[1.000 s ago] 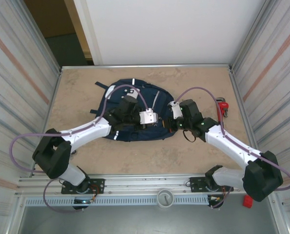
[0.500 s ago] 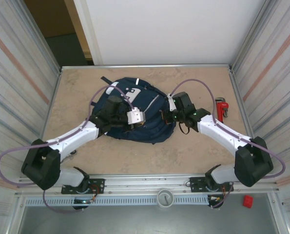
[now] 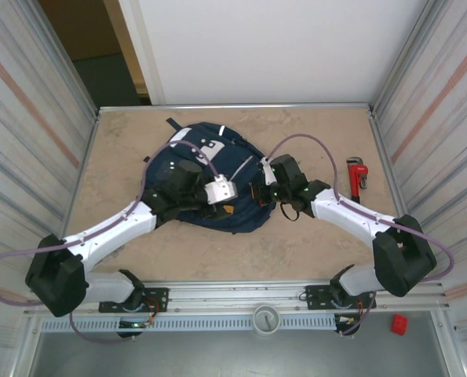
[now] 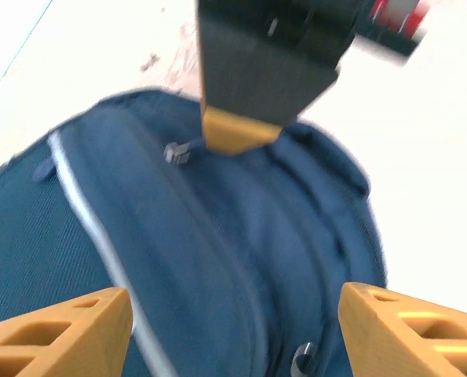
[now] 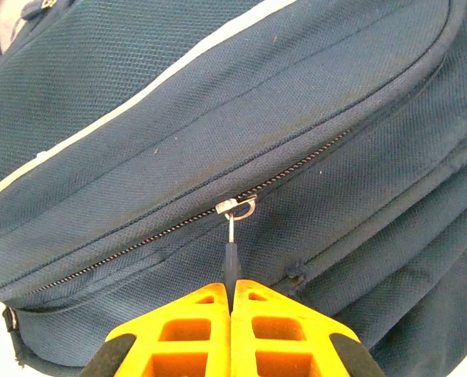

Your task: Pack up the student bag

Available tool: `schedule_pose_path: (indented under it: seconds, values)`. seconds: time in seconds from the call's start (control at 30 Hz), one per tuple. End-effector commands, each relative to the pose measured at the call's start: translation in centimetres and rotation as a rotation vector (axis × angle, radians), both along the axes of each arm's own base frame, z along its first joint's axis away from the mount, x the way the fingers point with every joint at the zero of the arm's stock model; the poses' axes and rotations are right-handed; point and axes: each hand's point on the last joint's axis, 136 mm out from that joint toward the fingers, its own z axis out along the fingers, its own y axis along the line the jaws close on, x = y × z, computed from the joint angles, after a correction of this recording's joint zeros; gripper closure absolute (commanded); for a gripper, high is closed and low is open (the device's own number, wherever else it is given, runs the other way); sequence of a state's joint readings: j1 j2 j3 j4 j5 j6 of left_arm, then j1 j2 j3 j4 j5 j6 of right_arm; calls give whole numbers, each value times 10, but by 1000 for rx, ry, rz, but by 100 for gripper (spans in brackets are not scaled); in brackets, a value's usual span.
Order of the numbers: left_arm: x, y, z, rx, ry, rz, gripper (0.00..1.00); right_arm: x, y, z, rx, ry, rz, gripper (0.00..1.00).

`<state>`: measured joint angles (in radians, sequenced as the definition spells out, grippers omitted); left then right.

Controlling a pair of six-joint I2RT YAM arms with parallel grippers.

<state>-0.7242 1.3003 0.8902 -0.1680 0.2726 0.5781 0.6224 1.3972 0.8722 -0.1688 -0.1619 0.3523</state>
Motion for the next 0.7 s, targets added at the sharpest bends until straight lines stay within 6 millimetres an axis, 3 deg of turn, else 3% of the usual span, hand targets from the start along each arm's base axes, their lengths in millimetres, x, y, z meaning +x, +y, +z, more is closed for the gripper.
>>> schedule_pose_path:
  seconds: [0.0,0.23,0.33,0.43,0.57,0.67]
  values:
    - [21,-11,6,13,30,136,30,-2,7,11,53,-17,5,100]
    - [35,-23,-26,76,83,164,33,0,2,4,49,-5,-8,100]
    - [37,-25,-37,109,101,156,41,1,-1,1,52,-2,-19,100]
    - [38,-24,-42,128,113,157,56,2,-2,-1,66,3,-21,100]
    - [34,-22,-42,93,169,131,87,3,1,-6,80,5,2,100]
    - [24,-27,-34,27,205,76,100,4,5,-10,66,-5,29,100]
